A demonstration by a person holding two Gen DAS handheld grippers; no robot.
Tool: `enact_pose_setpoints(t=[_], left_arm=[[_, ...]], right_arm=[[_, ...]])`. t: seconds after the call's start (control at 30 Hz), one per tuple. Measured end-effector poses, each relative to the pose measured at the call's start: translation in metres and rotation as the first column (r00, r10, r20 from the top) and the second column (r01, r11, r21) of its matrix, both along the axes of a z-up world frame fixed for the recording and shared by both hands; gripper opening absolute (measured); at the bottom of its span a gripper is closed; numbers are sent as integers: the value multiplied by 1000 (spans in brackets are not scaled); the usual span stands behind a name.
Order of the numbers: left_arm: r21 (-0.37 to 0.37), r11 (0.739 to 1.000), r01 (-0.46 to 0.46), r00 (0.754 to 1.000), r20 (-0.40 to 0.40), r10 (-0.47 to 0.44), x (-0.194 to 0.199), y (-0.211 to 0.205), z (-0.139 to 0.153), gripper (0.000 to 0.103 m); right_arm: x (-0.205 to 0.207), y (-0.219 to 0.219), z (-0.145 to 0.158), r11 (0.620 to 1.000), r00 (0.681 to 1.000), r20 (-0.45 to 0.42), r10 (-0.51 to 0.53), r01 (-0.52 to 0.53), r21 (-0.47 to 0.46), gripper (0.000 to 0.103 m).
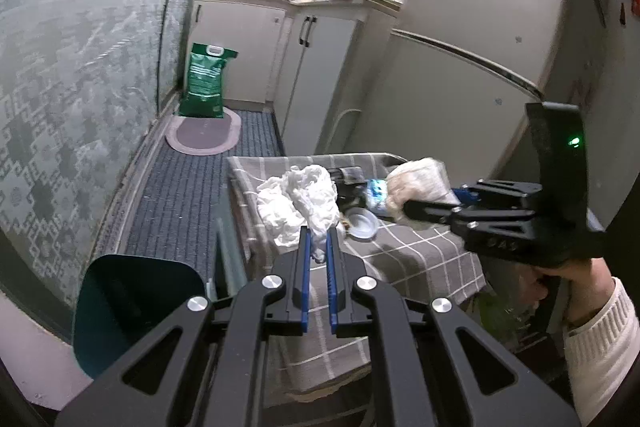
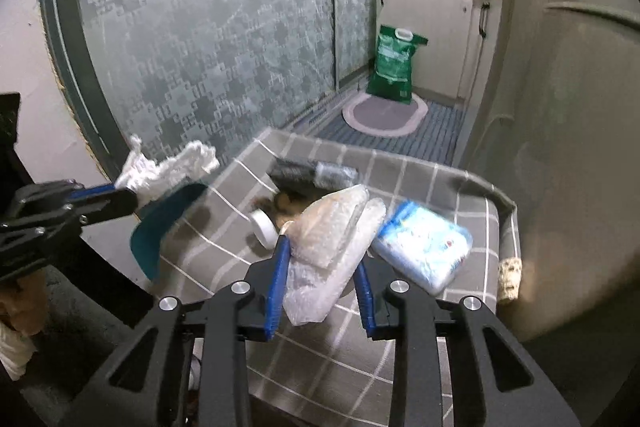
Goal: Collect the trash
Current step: 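Carry both items to the teal bin and open both tools to drop them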
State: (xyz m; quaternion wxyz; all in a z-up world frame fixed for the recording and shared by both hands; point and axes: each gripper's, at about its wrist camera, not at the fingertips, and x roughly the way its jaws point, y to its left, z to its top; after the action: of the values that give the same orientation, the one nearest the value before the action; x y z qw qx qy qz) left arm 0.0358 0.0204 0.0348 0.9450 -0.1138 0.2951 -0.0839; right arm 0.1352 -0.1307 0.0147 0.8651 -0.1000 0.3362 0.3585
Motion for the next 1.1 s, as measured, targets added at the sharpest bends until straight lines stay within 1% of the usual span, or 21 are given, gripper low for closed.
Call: enact_pose_setpoints(t=[0.3,0.4,0.57,0.87,1.1], left_arm=[[5,996,-87,996,-24,88,-12,46,-8,8],[6,993,-120,992,-43,120,-17,63,-15,8],[9,989,-148,986,-77,148,-22,87,-27,8],[5,981,-194,975,-110,193,-33,119,-43,8],[4,976,-219,965,-147,217,-37,141,-58,8]], right_arm=[[-9,42,11,998,998,25,66,-66,7,31],[-13,57,15,996,995,30,91,-91,7,31],[-21,83,16,991,990,33,135,-135,3,31],[-32,135,11,977,977,14,214,-214,-16,31],[-39,176,-2,963,965,-16,263,-264,-48,31]])
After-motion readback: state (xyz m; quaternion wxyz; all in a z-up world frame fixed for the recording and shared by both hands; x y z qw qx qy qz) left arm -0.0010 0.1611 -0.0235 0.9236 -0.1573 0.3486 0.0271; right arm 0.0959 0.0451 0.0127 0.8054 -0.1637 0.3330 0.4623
